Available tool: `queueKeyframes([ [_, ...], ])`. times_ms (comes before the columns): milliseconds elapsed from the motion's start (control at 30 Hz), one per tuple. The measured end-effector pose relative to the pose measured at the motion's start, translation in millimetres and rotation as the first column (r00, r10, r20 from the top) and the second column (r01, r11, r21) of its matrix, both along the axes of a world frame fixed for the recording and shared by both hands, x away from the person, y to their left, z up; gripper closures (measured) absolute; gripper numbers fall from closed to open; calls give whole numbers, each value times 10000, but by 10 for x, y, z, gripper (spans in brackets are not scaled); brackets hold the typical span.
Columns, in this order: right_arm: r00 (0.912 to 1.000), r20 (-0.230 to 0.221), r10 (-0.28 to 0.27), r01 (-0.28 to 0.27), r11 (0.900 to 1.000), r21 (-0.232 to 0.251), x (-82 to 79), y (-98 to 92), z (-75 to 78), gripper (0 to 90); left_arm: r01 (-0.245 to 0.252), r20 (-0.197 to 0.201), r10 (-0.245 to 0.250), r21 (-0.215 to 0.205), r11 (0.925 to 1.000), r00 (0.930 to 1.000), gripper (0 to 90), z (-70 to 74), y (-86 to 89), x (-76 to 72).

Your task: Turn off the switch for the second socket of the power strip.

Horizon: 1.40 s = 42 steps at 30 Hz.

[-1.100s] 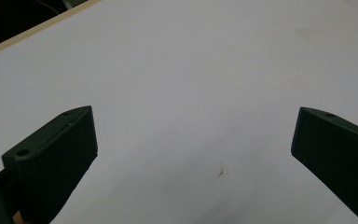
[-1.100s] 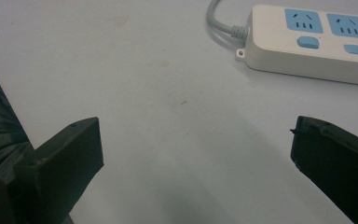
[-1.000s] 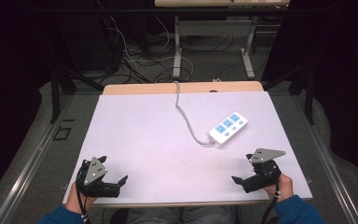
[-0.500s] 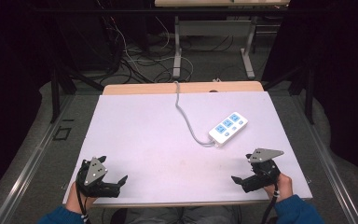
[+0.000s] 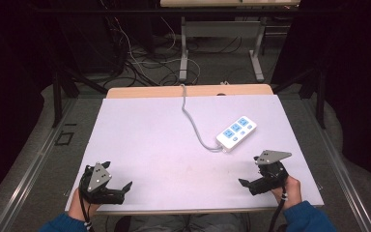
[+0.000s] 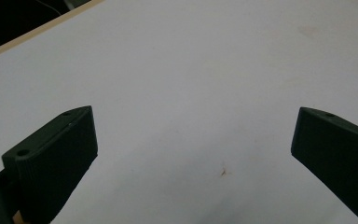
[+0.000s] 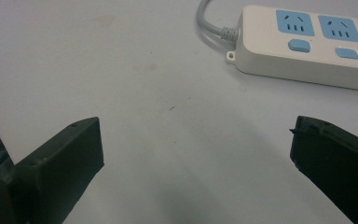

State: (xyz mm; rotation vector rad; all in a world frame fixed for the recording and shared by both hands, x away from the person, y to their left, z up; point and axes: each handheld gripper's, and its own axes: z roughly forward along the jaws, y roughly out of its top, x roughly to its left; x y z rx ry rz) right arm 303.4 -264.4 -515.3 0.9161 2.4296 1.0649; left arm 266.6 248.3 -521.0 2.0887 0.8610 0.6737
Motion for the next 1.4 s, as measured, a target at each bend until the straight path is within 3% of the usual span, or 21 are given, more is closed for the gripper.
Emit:
queueKeyframes([
  [167,9999,-158,-56,55,9999,-106,47,9,12,19,-13,34,13,40,10000,10000,5,2,6,3],
  [467,9998,127,-184,185,9998,-70,119,38,20,18,-24,26,24,44,10000,10000,5,1,6,5],
  [500,9997,-99,-239,237,9996,-147,119,42,34,18,-33,23,33,37,10000,10000,5,1,4,4],
  [533,9997,70,-239,240,9996,-130,137,47,27,18,-33,23,33,37,10000,10000,5,1,4,4],
  [733,9997,3,-261,261,9994,-222,202,57,43,18,-41,6,41,3,10000,10000,5,-4,-2,10],
  [800,9989,175,-435,438,9989,-156,245,77,34,18,-42,29,42,16,10000,10000,5,-2,3,7],
  [1400,9976,219,-658,662,9976,-193,449,113,84,19,2,43,-2,46,10000,10000,4,0,11,2],
])
